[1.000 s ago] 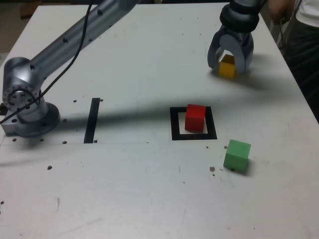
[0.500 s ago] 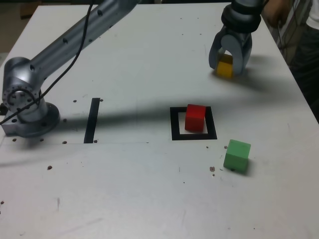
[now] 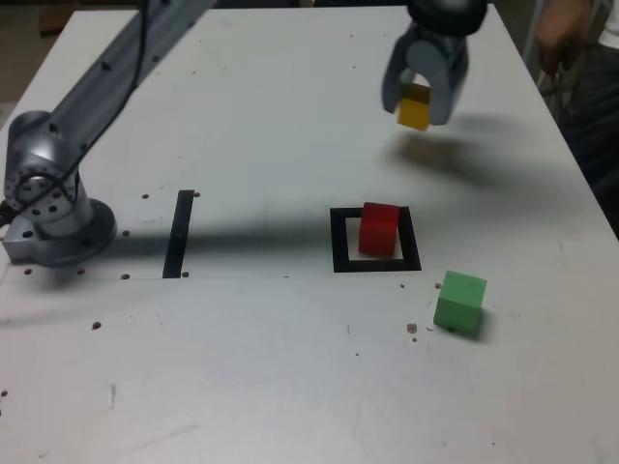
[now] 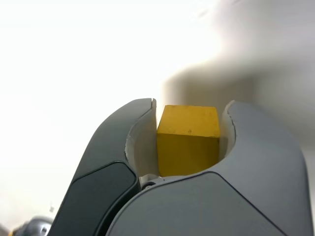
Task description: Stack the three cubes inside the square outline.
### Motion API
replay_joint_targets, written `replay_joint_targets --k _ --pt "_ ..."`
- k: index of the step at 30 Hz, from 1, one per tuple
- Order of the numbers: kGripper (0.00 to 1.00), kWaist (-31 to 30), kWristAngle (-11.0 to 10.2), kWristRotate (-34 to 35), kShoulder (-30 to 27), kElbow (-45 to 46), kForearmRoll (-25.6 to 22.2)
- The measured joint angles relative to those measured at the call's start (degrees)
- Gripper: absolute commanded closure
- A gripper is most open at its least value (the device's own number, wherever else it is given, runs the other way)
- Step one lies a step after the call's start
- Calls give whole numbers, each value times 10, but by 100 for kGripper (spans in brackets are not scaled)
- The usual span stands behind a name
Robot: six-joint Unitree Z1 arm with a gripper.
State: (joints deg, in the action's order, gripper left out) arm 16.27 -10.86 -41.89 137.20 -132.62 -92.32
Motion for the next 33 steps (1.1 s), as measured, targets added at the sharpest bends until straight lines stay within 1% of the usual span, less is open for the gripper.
replay_joint_targets --k 4,7,10,16,22,31,33 --pt "74 -12 2 23 -51 52 9" --pt "74 -26 10 42 -90 87 12" --pt "74 -42 16 64 -115 117 15" --pt "74 -91 27 139 -164 176 21" --pt "74 -129 51 205 -177 213 25" --pt "74 -154 79 244 -180 238 40" --pt "74 -157 80 247 -180 241 42"
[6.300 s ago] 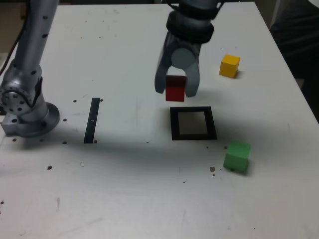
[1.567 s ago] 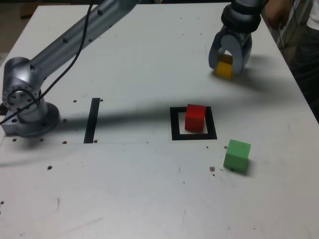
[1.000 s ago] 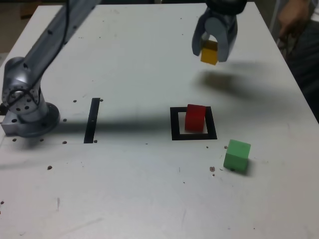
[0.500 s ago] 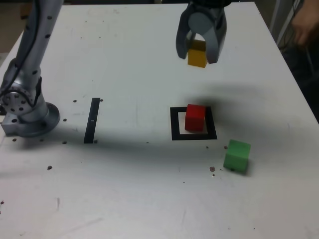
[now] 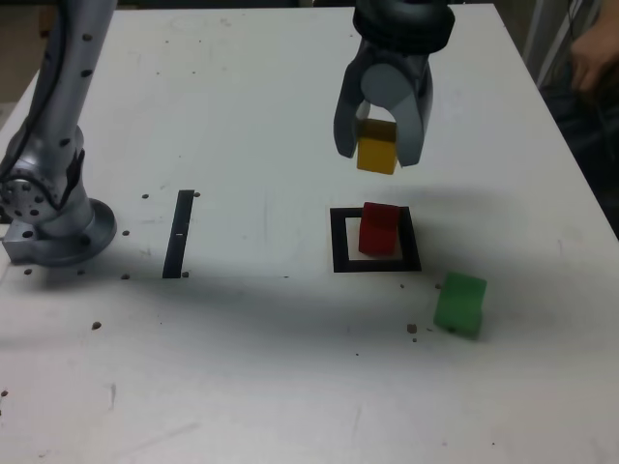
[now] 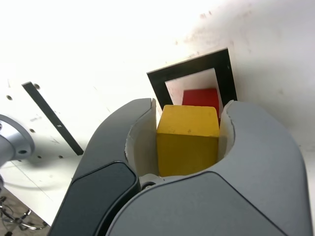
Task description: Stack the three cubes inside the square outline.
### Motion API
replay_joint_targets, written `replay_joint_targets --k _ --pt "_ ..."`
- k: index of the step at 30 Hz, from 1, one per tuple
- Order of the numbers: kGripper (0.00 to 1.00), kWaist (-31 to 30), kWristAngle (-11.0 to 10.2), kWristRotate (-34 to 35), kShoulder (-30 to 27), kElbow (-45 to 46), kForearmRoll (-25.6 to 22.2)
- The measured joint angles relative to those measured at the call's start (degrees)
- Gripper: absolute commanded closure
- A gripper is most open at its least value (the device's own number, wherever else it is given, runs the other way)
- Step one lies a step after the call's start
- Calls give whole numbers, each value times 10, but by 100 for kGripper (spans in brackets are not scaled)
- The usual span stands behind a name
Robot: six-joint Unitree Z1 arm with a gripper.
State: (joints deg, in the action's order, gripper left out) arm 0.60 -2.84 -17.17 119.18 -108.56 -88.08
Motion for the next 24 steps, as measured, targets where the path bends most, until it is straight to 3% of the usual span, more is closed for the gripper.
replay_joint_targets --k 12,24 --pt "74 -25 29 28 0 48 58" --pt "74 -29 39 32 18 68 84"
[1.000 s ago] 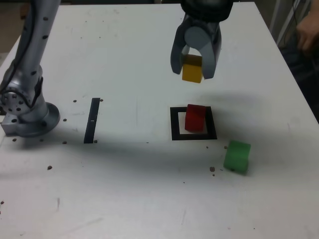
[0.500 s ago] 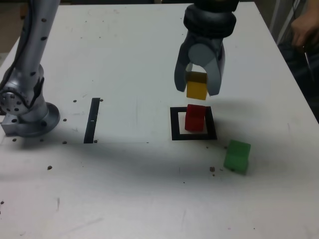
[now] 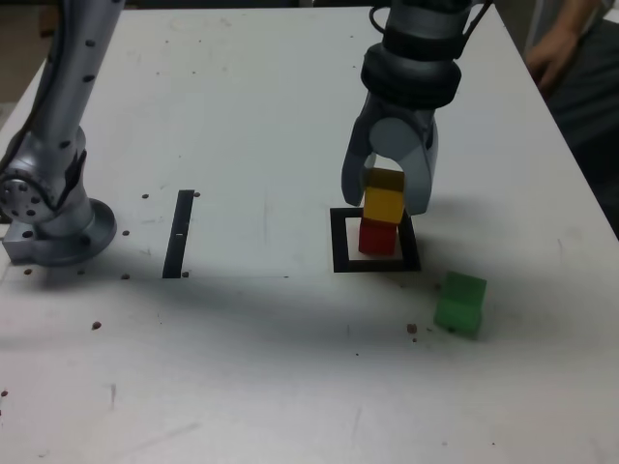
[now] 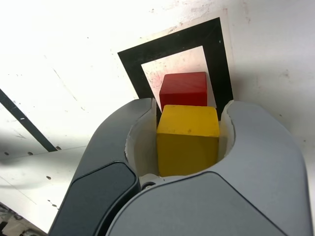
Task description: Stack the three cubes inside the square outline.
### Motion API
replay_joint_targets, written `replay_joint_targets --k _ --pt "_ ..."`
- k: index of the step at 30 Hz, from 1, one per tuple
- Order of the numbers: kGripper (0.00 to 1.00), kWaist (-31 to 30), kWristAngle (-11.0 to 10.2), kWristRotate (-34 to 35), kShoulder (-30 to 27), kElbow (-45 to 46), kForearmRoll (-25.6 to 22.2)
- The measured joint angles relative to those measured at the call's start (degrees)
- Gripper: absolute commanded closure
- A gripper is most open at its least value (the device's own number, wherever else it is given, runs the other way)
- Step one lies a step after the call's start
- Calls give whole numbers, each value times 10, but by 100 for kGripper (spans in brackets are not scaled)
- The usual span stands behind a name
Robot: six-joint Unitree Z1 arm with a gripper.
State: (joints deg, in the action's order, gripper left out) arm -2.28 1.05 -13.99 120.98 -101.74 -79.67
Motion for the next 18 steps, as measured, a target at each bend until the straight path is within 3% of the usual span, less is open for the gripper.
replay_joint_targets --k 3,8,10,18 --pt "69 0 0 0 2 4 3" --pt "18 0 0 0 2 15 12" --pt "4 0 0 0 2 18 13" --pt "0 0 0 0 -4 32 21"
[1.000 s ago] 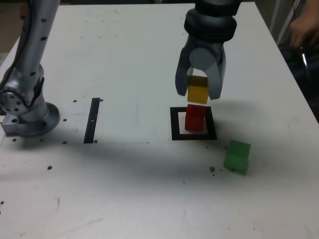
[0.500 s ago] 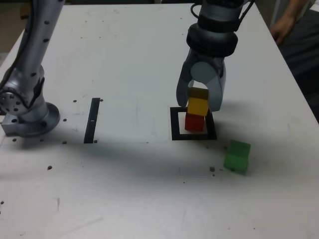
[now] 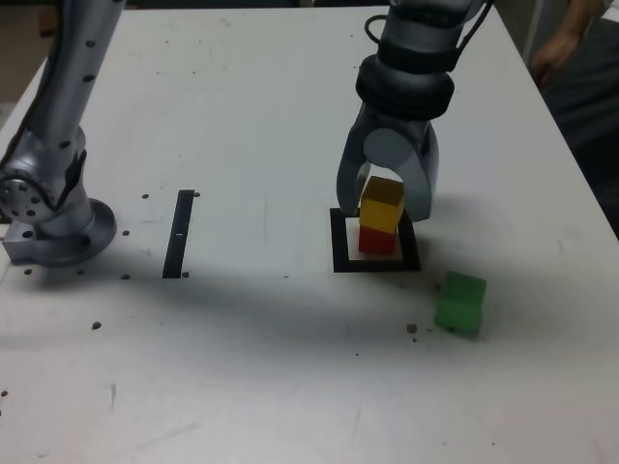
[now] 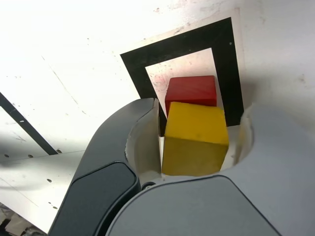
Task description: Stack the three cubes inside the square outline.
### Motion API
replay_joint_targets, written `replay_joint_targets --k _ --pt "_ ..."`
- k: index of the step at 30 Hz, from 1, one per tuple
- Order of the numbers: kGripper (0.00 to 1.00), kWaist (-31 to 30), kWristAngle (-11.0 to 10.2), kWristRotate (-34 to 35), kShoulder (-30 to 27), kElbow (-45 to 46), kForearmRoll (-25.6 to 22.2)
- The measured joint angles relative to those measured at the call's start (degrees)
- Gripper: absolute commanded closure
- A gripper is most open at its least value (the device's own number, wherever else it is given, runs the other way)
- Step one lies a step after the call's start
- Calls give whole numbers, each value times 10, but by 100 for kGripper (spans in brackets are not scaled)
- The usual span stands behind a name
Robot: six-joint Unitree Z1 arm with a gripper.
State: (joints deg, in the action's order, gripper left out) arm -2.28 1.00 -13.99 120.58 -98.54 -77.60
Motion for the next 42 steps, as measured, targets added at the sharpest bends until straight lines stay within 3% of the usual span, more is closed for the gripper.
replay_joint_targets --k 7,15,24,35,42 --pt "0 0 -2 1 -26 22 17" --pt "0 0 -20 2 -59 31 18" --pt "0 -33 -64 2 -70 -16 -22" --pt "0 -76 -68 23 -41 -105 -69" --pt "0 -105 -58 51 -8 -145 -75"
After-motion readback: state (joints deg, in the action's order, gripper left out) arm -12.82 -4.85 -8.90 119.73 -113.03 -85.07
